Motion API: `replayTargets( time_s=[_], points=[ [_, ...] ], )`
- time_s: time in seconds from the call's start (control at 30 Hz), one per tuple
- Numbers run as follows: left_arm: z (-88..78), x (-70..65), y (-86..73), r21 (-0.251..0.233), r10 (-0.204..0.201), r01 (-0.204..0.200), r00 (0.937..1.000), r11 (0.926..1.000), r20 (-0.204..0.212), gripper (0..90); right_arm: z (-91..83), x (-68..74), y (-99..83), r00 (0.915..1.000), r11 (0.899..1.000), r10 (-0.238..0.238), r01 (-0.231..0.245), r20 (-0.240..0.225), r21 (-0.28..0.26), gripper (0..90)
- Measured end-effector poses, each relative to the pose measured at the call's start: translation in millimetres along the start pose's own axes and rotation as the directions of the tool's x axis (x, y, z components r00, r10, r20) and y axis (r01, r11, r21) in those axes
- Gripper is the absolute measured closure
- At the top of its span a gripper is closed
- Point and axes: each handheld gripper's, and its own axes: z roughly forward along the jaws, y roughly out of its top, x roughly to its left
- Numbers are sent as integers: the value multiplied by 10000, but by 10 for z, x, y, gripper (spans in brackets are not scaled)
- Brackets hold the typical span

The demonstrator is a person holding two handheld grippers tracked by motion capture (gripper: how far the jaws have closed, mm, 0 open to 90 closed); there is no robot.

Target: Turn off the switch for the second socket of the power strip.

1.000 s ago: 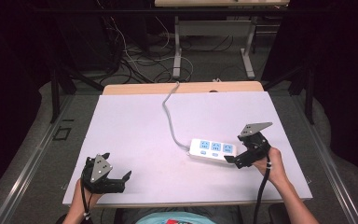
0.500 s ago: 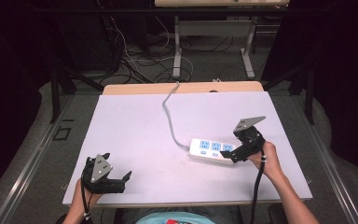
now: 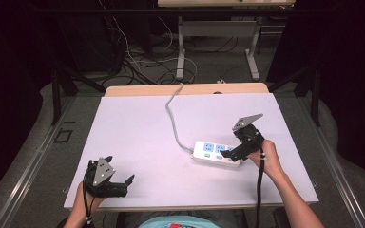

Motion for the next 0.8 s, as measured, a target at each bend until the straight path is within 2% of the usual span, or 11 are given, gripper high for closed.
replayTargets(
  time_s=[0.03, 0.07, 0.23, 0.27, 0.3, 0.37, 0.4, 0.57, 0.63, 0.77, 0.8],
  points=[
    [-2, 5, 2, 5, 119, -119, 9999, 9999, -52, 18, 13, 0, 11, 9999, 10000, 5, -5, 110, 21, 2],
    [-2, 4, 2, 12, 130, -130, 9999, 9999, -52, 18, 12, -3, 26, 10000, 9997, 1, 0, -61, 224, 2],
    [-3, 7, 0, 23, 76, -76, 10000, 10000, -22, 18, 93, -11, 71, 10000, 9995, -62, 62, 16, 308, 0],
    [-4, 10, 0, 39, 125, -125, 9999, 9999, -40, 18, 101, -13, 85, 10000, 9987, -32, 33, -26, 513, 0],
    [-4, 9, 0, 39, 117, -117, 9999, 9999, -39, 18, 124, -21, 87, 9999, 9991, -158, 158, 15, 387, 0],
    [-1, 2, -1, 20, 47, -47, 10000, 10000, 13, 18, 134, -19, 102, 10000, 9975, -2, 6, -54, 702, 0],
    [1, -1, -2, 15, 7, -7, 10000, 10000, 39, 18, 154, -18, 102, 10000, 9985, 17, -22, 87, 555, 0],
    [-3, 8, 1, 27, 131, -131, 9999, 9999, -22, 18, 168, -41, 122, 9998, 9972, 118, -107, -144, 735, 0],
    [-2, 7, 0, 7, 129, -129, 9999, 9999, -32, 18, 201, -44, 116, 9998, 9989, 176, -175, -23, 432, 0],
    [-5, 8, 0, 33, 138, -138, 9999, 9999, -9, 17, 219, -74, 123, 9999, 9983, 68, -61, -108, 581, 0],
    [-5, 8, 0, 35, 139, -139, 9999, 9999, -10, 17, 219, -69, 120, 9997, 9980, 199, -191, -130, 597, 0]
  ],
)
